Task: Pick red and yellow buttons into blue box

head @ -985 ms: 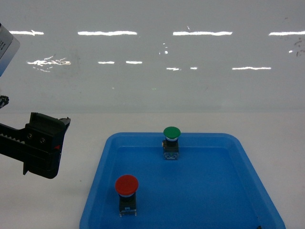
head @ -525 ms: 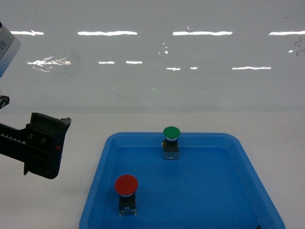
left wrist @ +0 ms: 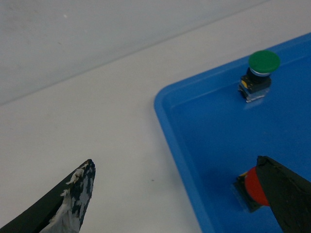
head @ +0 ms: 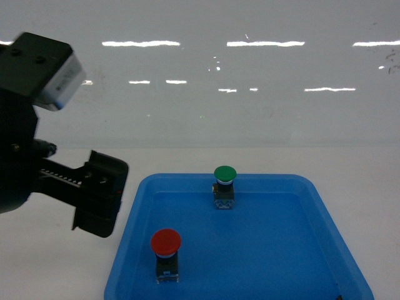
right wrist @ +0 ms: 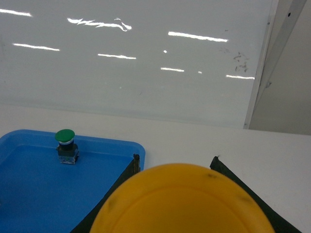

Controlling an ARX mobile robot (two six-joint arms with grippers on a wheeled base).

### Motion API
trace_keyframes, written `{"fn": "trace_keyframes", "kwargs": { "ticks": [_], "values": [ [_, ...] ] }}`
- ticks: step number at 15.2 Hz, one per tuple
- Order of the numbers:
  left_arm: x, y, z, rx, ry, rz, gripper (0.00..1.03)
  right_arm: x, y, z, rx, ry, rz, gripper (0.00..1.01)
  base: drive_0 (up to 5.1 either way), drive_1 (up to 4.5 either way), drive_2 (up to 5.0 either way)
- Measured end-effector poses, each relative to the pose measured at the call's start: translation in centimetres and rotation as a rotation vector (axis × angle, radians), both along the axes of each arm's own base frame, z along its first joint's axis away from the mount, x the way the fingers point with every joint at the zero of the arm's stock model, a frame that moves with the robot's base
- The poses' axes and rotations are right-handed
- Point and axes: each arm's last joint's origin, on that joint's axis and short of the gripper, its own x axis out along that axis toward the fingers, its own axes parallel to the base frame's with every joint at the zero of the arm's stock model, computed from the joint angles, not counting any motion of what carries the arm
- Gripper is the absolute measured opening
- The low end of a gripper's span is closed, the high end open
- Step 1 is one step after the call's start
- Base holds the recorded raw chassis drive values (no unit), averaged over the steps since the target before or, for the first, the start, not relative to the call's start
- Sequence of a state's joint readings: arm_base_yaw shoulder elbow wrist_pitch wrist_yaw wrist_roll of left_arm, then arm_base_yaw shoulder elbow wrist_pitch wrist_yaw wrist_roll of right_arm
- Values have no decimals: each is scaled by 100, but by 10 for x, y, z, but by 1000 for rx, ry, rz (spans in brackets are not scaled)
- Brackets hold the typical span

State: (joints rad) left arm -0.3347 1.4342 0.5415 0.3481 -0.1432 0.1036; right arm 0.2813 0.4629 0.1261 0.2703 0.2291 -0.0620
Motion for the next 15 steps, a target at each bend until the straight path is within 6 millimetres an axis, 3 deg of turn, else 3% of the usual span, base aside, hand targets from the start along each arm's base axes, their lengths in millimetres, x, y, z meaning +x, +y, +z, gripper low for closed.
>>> {"fn": "trace_keyframes", "kwargs": {
  "ticks": [4,7,12,15],
  "values": [
    [36,-33,-7,-28,151,-32,98,0,0,0,0,0,0,38,0,0,0],
    [53,-52,-21,-25,258,-9,98,0,0,0,0,0,-1,38,0,0,0],
    [58,-61,-59,-8,400,30,98,0,0,0,-1,0,-1,38,0,0,0],
    [53,-77,-78,-4,447,21,98,0,0,0,-1,0,-1,38,0,0,0]
  ]
}}
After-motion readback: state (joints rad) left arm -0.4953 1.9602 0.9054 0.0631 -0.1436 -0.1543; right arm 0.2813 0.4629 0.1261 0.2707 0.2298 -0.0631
